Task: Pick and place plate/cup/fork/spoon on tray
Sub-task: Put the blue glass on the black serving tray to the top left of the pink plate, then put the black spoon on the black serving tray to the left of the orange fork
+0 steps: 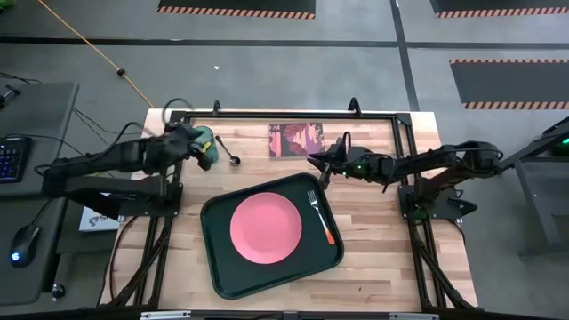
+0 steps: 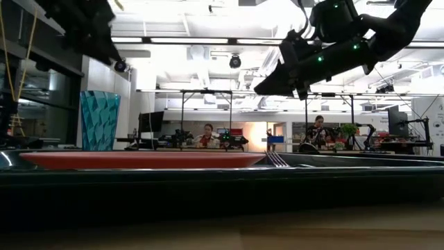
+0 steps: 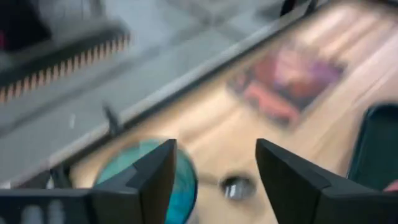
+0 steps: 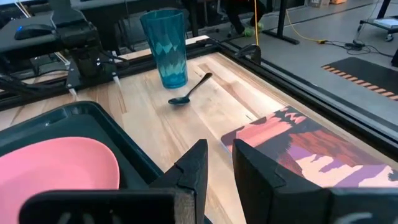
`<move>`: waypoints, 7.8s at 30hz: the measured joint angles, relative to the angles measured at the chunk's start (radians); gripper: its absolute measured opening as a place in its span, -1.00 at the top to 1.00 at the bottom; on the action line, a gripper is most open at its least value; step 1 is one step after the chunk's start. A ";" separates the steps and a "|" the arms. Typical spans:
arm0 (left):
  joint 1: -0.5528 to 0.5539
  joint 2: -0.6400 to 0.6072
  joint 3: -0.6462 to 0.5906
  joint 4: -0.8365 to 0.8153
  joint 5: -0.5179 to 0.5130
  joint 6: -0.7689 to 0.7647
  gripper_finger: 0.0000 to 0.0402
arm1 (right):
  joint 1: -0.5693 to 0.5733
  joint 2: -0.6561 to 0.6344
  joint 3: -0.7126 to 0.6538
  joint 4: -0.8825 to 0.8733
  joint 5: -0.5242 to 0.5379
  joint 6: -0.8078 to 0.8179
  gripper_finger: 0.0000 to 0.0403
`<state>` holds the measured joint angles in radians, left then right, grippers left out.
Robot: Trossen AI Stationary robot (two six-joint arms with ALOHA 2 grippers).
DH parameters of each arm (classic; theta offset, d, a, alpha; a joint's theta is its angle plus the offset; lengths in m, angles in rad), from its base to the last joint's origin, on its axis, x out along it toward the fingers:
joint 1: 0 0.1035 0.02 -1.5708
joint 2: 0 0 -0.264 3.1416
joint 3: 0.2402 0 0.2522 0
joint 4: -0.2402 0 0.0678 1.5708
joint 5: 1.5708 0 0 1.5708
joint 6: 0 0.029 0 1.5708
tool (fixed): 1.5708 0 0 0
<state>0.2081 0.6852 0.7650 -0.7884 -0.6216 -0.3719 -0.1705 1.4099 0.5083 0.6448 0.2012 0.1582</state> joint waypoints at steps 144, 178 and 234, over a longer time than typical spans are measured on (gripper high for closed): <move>-0.776 0.754 0.829 -0.685 0.169 -0.073 0.04 | 0.001 0.012 0.001 -0.029 0.001 0.025 0.67; 0.041 1.056 0.315 -0.105 0.191 0.147 0.06 | 0.001 0.012 0.001 -0.066 0.001 0.044 0.67; 0.053 1.133 0.304 -0.083 0.072 0.140 0.98 | 0.001 0.012 0.001 -0.083 0.001 0.051 0.67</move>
<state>0.2609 1.8182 1.0686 -0.8714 -0.5501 -0.2321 -0.1696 1.4223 0.5091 0.5620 0.2021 0.2092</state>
